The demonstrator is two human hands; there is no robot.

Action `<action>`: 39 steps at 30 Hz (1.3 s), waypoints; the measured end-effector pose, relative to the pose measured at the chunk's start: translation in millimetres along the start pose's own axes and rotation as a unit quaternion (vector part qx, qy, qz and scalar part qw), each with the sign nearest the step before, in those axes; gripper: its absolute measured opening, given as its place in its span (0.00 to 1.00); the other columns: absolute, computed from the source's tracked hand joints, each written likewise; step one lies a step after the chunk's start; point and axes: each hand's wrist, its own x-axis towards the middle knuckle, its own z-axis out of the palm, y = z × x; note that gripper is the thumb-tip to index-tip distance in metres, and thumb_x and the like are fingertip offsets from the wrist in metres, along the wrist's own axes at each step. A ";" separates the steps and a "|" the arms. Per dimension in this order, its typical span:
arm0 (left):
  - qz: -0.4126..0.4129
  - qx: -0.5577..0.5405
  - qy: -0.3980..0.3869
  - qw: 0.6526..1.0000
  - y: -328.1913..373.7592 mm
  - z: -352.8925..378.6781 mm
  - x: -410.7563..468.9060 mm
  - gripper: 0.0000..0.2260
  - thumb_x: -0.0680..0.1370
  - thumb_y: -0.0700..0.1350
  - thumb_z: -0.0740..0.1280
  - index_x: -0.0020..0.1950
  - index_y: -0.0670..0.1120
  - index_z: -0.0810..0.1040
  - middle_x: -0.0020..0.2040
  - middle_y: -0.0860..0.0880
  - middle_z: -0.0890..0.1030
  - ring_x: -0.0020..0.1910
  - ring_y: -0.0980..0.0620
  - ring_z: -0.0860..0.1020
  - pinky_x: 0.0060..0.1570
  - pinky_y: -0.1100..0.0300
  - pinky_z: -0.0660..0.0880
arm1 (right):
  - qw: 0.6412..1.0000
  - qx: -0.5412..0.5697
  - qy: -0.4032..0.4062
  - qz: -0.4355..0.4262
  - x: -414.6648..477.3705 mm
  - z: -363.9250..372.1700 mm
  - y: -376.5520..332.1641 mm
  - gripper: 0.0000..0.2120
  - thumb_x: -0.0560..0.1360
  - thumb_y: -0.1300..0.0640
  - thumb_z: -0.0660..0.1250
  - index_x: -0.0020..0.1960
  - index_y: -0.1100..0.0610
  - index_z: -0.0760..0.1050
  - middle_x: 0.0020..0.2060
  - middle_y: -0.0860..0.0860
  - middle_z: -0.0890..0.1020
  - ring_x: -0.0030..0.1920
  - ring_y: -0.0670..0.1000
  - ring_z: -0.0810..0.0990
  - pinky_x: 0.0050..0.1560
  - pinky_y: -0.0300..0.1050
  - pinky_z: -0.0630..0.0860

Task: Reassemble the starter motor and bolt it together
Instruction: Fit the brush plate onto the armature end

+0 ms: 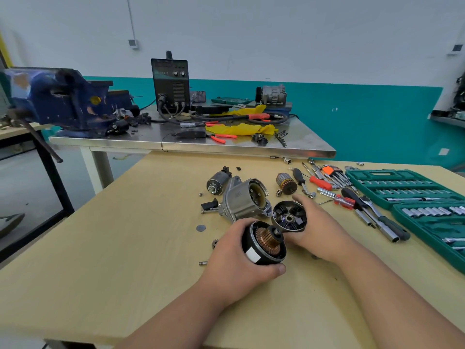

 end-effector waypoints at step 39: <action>-0.037 0.020 0.060 0.997 -1.6 -3.4 3.5 0.31 0.54 0.60 0.78 0.53 0.66 0.70 0.54 0.63 0.78 0.52 0.69 0.76 0.46 0.79 0.69 | 0.805 0.577 -0.139 -0.018 -29.0 -2.5 -46.6 0.16 0.83 0.56 0.52 0.63 0.53 0.76 0.59 0.56 0.81 0.62 0.56 0.78 0.66 0.57 0.72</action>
